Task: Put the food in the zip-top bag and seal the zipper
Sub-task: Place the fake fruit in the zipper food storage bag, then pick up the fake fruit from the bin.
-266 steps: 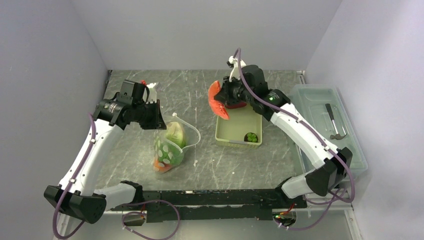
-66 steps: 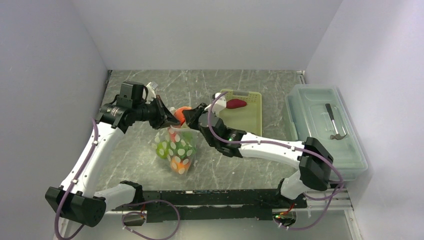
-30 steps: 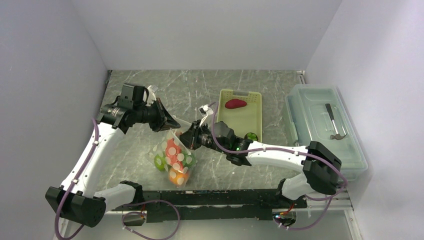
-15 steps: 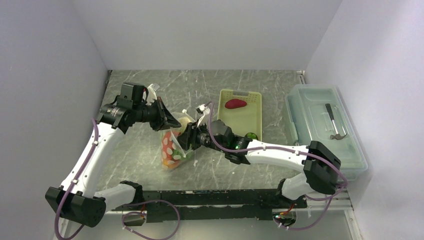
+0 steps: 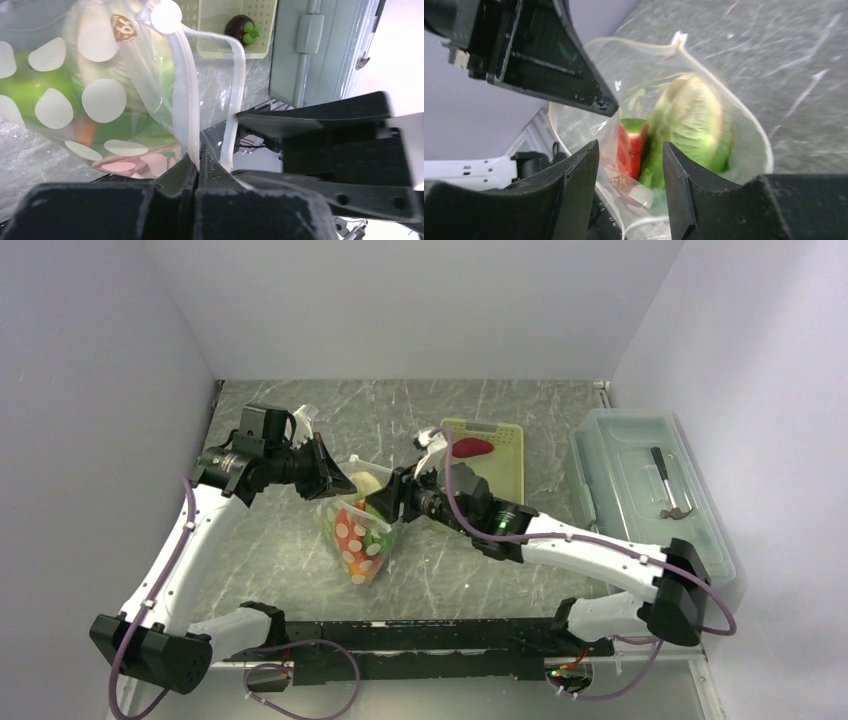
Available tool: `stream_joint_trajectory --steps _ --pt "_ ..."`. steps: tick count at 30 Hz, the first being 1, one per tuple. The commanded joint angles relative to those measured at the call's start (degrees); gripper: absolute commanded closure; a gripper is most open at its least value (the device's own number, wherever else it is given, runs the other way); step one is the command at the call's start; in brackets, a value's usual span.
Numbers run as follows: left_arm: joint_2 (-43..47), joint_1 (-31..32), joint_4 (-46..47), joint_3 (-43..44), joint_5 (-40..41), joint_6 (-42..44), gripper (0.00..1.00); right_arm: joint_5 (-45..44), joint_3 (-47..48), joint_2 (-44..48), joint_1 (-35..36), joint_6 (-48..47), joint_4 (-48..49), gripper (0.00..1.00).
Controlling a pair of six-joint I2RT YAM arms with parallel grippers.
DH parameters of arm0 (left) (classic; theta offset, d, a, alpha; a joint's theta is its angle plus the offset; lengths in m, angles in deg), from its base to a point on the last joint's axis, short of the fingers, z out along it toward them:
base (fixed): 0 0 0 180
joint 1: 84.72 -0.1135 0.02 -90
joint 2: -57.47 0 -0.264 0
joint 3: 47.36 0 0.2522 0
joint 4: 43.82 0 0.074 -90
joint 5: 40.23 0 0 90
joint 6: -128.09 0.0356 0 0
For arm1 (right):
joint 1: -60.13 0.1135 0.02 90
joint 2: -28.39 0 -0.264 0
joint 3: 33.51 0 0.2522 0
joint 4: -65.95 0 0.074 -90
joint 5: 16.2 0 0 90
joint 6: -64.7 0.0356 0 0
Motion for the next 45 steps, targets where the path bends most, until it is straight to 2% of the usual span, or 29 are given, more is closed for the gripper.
stream_joint_trajectory --steps 1,6,13,20,26,38,45 --pt "0.3 -0.2 2.3 2.0 0.3 1.8 1.0 -6.1 4.7 4.9 -1.7 -6.6 -8.8 0.47" --pt "0.9 -0.2 2.1 2.3 0.6 2.6 1.0 -11.1 8.3 7.7 -4.4 -10.7 -19.3 0.47" --pt "0.9 -0.2 0.5 3.6 0.5 4.7 1.0 -12.7 9.8 10.5 -10.4 -11.7 -30.1 0.46" --pt "0.7 -0.2 -2.3 6.0 1.4 8.2 1.0 -17.5 10.8 12.1 -13.8 -12.4 -40.3 0.38" --pt "1.6 -0.2 -2.9 7.0 2.9 11.0 1.0 -15.5 12.2 10.7 -17.9 -10.9 -49.2 0.34" --pt "4.2 -0.2 -3.6 7.0 4.0 14.0 1.0 -9.2 12.7 1.0 -25.1 -9.8 -56.2 0.27" --pt "5.4 -0.2 -4.8 6.8 5.0 15.5 1.0 -6.2 11.0 -3.7 -29.0 -10.3 -54.6 0.19"
